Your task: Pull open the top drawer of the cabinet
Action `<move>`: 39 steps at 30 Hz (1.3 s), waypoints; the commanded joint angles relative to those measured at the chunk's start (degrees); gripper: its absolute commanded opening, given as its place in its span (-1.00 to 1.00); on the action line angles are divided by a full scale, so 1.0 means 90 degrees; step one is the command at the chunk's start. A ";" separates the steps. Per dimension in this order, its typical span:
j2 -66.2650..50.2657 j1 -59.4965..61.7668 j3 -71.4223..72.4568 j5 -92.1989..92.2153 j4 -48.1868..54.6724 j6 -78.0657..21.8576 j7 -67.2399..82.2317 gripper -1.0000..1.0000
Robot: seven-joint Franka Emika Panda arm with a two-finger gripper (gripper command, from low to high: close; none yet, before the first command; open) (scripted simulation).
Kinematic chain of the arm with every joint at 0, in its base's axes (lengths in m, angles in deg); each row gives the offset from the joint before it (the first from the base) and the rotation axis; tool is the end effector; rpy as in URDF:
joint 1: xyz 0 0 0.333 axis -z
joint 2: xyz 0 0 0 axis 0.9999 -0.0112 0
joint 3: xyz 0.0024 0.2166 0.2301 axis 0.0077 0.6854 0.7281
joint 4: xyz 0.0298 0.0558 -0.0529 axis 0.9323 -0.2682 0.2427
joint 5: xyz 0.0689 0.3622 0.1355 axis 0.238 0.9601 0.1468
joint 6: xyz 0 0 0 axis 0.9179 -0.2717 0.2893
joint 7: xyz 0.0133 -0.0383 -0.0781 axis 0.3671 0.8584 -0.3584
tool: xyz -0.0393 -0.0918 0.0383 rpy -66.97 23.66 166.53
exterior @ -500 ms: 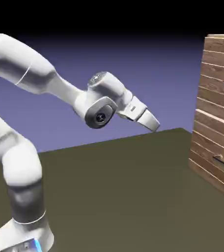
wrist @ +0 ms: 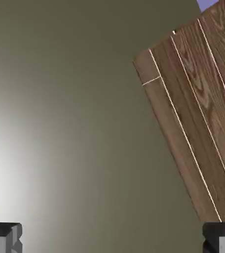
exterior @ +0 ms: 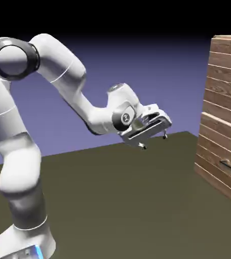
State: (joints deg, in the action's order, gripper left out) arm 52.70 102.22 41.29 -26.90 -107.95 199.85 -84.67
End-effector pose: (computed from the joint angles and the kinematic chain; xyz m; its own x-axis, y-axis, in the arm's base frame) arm 0.4617 0.0953 0.3657 0.7132 0.5757 0.4000 0.4554 -0.8143 0.3600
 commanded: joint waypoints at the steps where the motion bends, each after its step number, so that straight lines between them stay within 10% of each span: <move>1: -0.0159 0.0093 0.0141 -0.0204 0.0090 -0.0034 0.0277 0.00; 39: -0.6211 0.3621 0.5498 -0.7944 0.3507 -0.1326 1.0798 0.00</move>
State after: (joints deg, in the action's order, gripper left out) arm -3.20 134.80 90.78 -98.40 -76.39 187.91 12.51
